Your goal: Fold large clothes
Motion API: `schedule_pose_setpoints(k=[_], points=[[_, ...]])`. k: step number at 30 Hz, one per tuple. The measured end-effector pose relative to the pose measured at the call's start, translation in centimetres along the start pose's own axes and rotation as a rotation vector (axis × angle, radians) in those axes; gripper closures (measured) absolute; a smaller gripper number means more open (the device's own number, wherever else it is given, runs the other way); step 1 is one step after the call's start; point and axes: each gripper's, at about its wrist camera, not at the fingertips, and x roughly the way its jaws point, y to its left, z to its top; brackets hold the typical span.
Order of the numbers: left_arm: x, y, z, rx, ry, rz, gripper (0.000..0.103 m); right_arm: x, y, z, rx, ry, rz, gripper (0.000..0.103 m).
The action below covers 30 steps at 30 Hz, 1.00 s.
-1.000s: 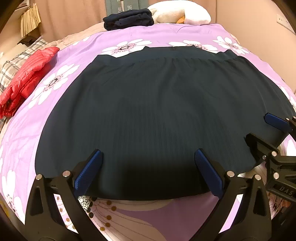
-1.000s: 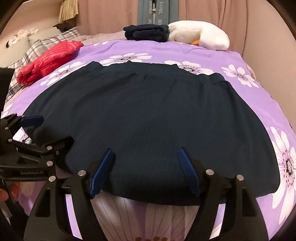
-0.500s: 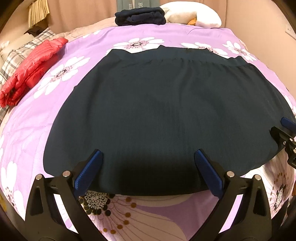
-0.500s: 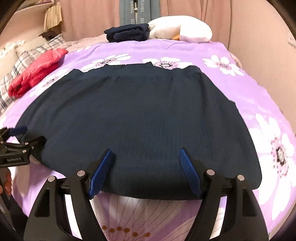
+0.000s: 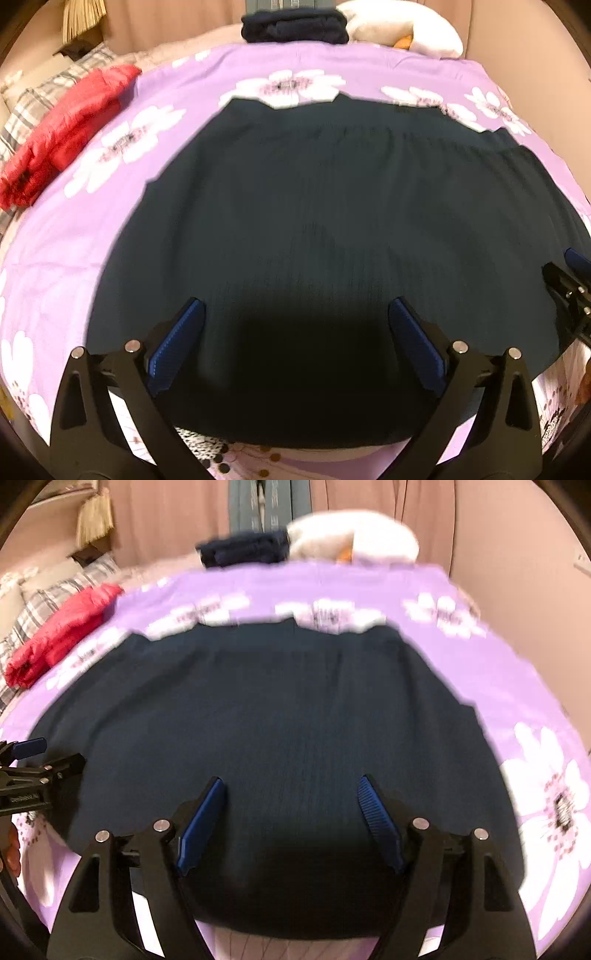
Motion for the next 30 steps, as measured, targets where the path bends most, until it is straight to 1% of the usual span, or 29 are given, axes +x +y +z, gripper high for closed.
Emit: schedule_pose_setpoints(k=[3,5,9,11,13,15,17,19,20,24,27,30], points=[[0.0,-0.2,0.1,0.028,-0.001,0.003,0.002,0.0,0.4,-0.1,-0.028,-0.005,-0.012,0.026],[-0.2,-0.1,0.4,0.026,-0.010,0.002,0.002,-0.3,0.3,0.2,-0.015,-0.010,-0.004,0.026],[-0.1,0.1,1.3,0.021,-0.027,0.015,0.002,-0.9,0.3,1.7,-0.016,-0.057,-0.007,0.026],[0.4,0.4,1.7,0.009,-0.018,0.016,0.002,-0.4,0.3,2.2,-0.014,-0.051,-0.007,0.026],[1.0,0.7,1.8,-0.007,0.002,0.009,0.002,0.6,-0.1,2.4,0.002,-0.021,-0.006,0.026],[1.2,1.1,1.6,-0.019,0.007,-0.002,0.002,1.6,-0.9,2.1,0.031,0.016,-0.017,0.026],[1.1,1.3,1.3,-0.013,0.000,0.005,0.002,1.3,-1.4,1.8,0.038,0.007,-0.026,0.026],[0.9,1.5,1.1,-0.013,0.001,0.009,0.002,0.8,-1.8,1.4,0.031,-0.006,-0.077,0.026],[0.8,1.6,1.1,-0.015,0.001,0.010,0.002,0.7,-2.1,1.3,0.037,-0.008,-0.085,0.026],[0.2,2.2,0.6,-0.016,-0.006,0.024,0.002,-0.4,-4.5,0.6,0.091,-0.012,-0.127,0.026],[0.1,2.5,0.3,-0.019,-0.004,0.022,0.002,-0.8,-6.1,-0.1,0.112,-0.003,-0.148,0.026],[-0.2,2.6,0.0,-0.019,-0.005,0.028,0.002,-1.2,-6.7,-0.7,0.112,-0.002,-0.152,0.026]])
